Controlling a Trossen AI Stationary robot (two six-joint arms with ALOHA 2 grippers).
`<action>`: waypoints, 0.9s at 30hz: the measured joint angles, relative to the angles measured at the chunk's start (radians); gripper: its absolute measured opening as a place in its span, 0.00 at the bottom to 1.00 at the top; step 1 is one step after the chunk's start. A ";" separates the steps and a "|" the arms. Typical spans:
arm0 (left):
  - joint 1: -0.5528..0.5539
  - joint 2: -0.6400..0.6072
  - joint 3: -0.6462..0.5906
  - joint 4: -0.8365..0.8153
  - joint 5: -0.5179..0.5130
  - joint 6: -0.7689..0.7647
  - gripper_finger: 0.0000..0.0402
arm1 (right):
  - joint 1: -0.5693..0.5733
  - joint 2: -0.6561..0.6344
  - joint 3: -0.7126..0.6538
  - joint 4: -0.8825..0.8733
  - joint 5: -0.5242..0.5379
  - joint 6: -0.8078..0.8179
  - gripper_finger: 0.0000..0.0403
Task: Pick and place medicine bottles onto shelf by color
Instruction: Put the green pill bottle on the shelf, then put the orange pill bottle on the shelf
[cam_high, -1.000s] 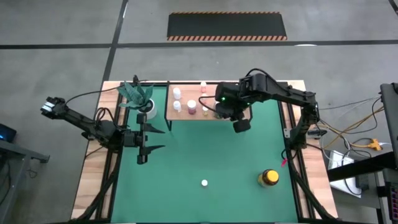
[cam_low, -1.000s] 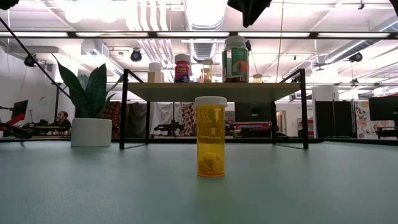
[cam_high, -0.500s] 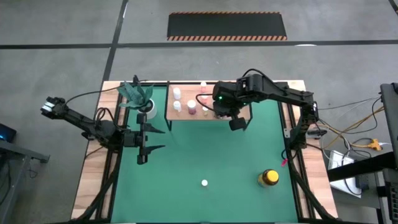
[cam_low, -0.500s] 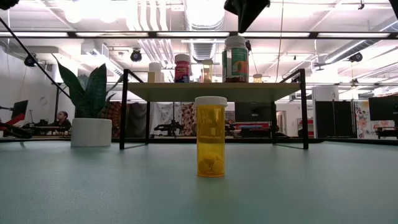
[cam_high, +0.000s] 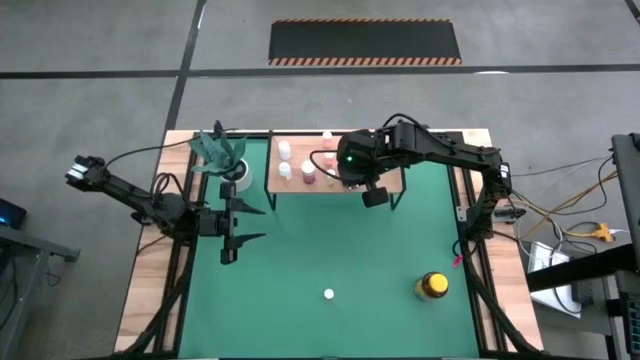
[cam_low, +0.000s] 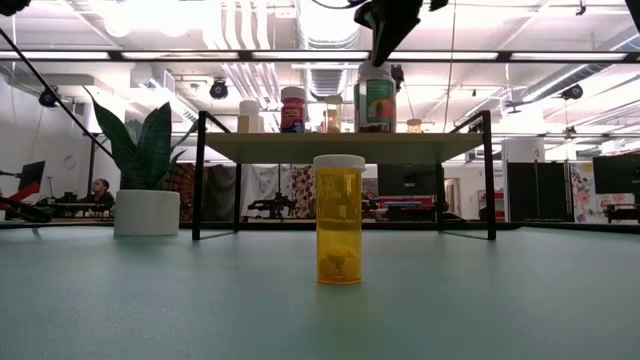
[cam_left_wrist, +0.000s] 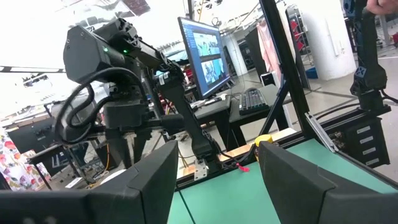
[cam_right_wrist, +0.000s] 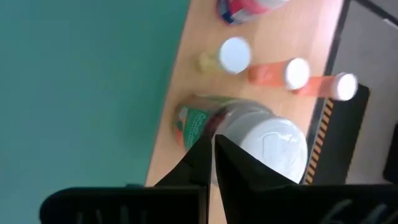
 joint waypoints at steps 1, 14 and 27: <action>0.000 0.000 0.000 0.000 0.000 0.000 0.51 | 0.000 0.000 0.000 0.013 0.001 0.001 0.03; 0.000 0.000 0.000 0.000 0.000 -0.005 0.51 | 0.003 -0.009 0.044 0.011 -0.018 0.108 0.03; 0.000 0.000 0.000 0.000 0.000 -0.005 0.51 | 0.002 -0.010 0.055 -0.162 -0.015 0.161 0.03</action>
